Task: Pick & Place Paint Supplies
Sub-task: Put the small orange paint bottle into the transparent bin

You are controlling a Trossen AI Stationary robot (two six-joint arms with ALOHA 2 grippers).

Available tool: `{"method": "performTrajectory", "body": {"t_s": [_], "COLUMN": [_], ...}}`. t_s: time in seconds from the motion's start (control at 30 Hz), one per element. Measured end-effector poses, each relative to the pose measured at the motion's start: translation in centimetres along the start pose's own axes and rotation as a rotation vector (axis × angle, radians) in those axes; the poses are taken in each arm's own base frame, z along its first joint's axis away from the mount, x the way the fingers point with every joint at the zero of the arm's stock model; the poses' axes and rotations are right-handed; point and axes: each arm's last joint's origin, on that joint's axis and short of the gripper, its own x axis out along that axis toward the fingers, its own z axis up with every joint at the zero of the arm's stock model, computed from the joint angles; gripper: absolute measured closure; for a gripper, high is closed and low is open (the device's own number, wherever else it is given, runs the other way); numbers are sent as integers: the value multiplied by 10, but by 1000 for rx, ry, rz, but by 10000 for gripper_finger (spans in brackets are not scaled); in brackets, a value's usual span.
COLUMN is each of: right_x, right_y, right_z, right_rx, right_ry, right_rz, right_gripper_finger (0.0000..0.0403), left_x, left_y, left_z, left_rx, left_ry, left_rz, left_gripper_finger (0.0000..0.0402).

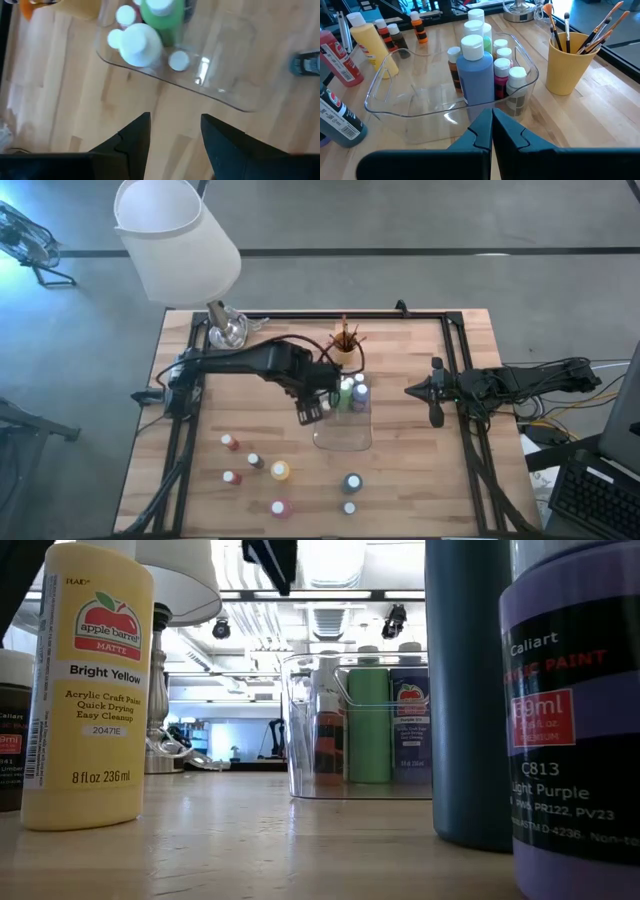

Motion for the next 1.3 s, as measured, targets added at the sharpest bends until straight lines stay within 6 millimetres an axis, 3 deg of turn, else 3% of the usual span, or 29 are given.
{"method": "performTrajectory", "body": {"t_s": [0.43, 0.83, 1.1, 1.3], "right_x": [0, 0, 0, 0], "right_y": [0, 0, 0, 0], "right_z": [0, 0, 0, 0], "right_rx": [1, -1, -1, -1], "right_ry": [-1, -1, -1, -1], "right_rz": [1, 1, 1, 1], "right_gripper_finger": [394, 394, 394, 394], "left_x": [-48, -74, -56, -42], "left_y": [-52, -101, -125, -114], "left_z": [-47, -93, -123, -157], "left_rx": [-17, -10, -61, -197], "left_ry": [-82, -189, -114, -21], "left_rz": [-88, -75, -41, 3], "left_gripper_finger": [223, 223, 225, 225]}}
